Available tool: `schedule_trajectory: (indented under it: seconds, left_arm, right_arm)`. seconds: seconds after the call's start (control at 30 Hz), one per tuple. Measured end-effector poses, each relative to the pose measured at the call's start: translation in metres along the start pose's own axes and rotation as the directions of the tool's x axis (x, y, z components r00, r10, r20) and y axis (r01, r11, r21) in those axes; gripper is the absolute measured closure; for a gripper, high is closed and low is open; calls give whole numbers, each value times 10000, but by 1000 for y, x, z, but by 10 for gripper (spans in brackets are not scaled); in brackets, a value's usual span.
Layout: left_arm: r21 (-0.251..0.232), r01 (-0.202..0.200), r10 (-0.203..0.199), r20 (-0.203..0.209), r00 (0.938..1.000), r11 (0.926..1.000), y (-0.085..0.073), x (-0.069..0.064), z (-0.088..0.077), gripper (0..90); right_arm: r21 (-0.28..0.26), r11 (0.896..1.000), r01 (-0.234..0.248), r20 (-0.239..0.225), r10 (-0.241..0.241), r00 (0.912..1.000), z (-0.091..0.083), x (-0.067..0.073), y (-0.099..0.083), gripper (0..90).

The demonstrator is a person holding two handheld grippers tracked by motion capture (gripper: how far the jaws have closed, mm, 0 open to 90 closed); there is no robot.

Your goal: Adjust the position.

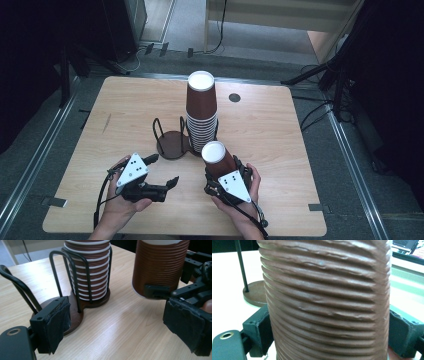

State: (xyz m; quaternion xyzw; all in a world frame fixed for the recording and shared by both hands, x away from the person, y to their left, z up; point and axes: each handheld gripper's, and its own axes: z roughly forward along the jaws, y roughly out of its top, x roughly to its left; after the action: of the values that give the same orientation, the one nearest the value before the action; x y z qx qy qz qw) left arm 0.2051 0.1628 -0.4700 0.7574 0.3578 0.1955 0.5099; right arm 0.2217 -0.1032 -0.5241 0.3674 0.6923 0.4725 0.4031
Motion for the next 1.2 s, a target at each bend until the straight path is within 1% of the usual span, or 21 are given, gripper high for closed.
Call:
schedule_trajectory:
  seconds: [0.13, 0.27, 0.53, 0.7, 0.9, 1.03, 1.2]
  left_arm:
    - [108, -15, 14, 114, 9999, 9999, 0, -2, 2, 84]
    - [179, -98, 94, 199, 9998, 9998, 1, -4, 4, 85]
    - [183, -84, 78, 364, 9993, 9998, 2, -6, 4, 85]
    - [207, -85, 75, 502, 9987, 9997, 2, -6, 4, 85]
    - [245, -91, 76, 619, 9981, 9997, 2, -7, 6, 86]
    - [279, -154, 135, 687, 9975, 9995, 3, -8, 5, 89]
    - [324, -116, 90, 798, 9968, 9994, 4, -10, 6, 88]
  right_arm:
    - [-30, 9997, 236, -25, -236, 9997, 1, 3, -1, 104]
    - [-195, 9987, 471, 26, -470, 9989, 1, 7, -2, 104]
    - [-185, 9964, 823, -67, -825, 9966, 2, 14, -4, 104]
    - [-211, 9939, 1084, -219, -1088, 9938, 2, 20, -5, 104]
    - [-279, 9909, 1316, -542, -1330, 9896, 2, 28, -6, 103]
    - [-362, 9870, 1564, -664, -1586, 9851, 2, 33, -7, 103]
    - [-398, 9826, 1815, -790, -1842, 9797, 2, 38, -9, 103]
